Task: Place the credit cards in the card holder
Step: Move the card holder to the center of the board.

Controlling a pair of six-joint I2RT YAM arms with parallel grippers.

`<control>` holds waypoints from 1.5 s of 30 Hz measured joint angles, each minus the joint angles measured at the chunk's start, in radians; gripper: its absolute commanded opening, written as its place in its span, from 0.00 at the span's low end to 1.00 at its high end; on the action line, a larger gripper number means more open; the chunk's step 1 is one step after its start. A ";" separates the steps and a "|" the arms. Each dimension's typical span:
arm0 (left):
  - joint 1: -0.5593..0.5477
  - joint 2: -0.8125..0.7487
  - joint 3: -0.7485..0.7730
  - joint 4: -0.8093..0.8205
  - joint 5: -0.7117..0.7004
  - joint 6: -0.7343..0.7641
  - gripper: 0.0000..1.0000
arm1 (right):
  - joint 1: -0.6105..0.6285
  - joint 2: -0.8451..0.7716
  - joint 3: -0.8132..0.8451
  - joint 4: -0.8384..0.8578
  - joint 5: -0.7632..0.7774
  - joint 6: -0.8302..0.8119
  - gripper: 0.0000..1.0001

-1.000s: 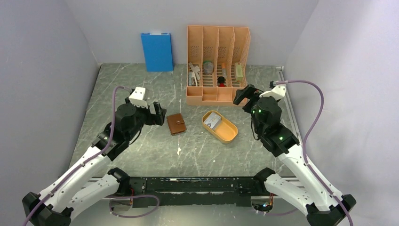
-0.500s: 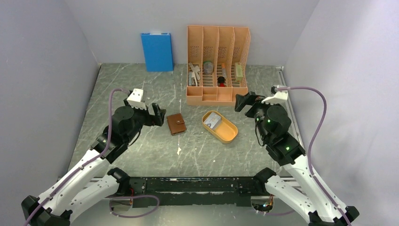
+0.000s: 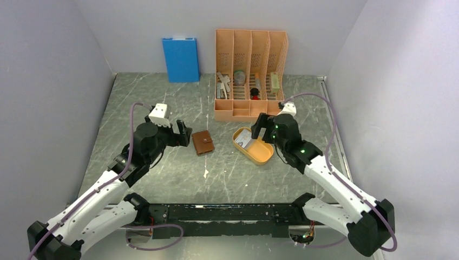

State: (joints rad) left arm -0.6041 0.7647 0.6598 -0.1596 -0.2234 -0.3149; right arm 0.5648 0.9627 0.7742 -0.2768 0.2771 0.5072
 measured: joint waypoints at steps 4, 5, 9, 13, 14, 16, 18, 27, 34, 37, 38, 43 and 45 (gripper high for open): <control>-0.001 0.035 0.002 -0.012 0.000 -0.001 0.97 | 0.000 0.055 -0.063 0.019 -0.044 0.045 0.85; -0.002 0.044 0.003 -0.016 -0.001 -0.004 0.97 | 0.002 0.063 -0.079 0.034 -0.060 0.058 0.84; -0.003 0.101 0.025 -0.044 -0.001 -0.014 0.97 | 0.080 0.086 -0.117 0.077 -0.084 0.101 0.84; -0.003 0.135 0.036 -0.067 -0.005 -0.023 0.97 | 0.215 0.161 -0.105 0.117 -0.071 0.125 0.83; -0.003 0.140 0.037 -0.073 -0.008 -0.024 0.97 | 0.237 0.186 -0.099 0.126 -0.067 0.130 0.82; -0.003 0.148 0.040 -0.083 -0.017 -0.030 0.97 | 0.275 0.238 -0.079 0.143 -0.058 0.141 0.81; -0.004 0.153 0.045 -0.099 -0.026 -0.037 0.97 | 0.303 0.298 -0.047 0.161 -0.052 0.148 0.80; -0.010 0.148 0.058 -0.148 -0.121 -0.056 0.97 | 0.349 0.634 0.180 0.247 -0.053 0.188 0.69; -0.022 0.117 0.058 -0.159 -0.166 -0.060 0.97 | 0.349 0.806 0.293 0.257 -0.064 0.219 0.64; -0.029 0.116 0.058 -0.160 -0.174 -0.060 0.97 | 0.349 0.842 0.304 0.262 -0.071 0.227 0.63; -0.031 0.116 0.058 -0.161 -0.174 -0.060 0.97 | 0.349 0.853 0.306 0.263 -0.072 0.230 0.63; -0.039 0.116 0.058 -0.161 -0.176 -0.060 0.97 | 0.346 0.886 0.306 0.262 -0.074 0.241 0.63; -0.040 0.116 0.058 -0.161 -0.176 -0.060 0.97 | 0.345 0.898 0.306 0.263 -0.074 0.246 0.63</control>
State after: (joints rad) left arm -0.6441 0.8806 0.7174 -0.3202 -0.3996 -0.3748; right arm 0.9096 1.8606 1.0805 -0.0139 0.2031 0.7528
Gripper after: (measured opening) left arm 0.966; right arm 0.632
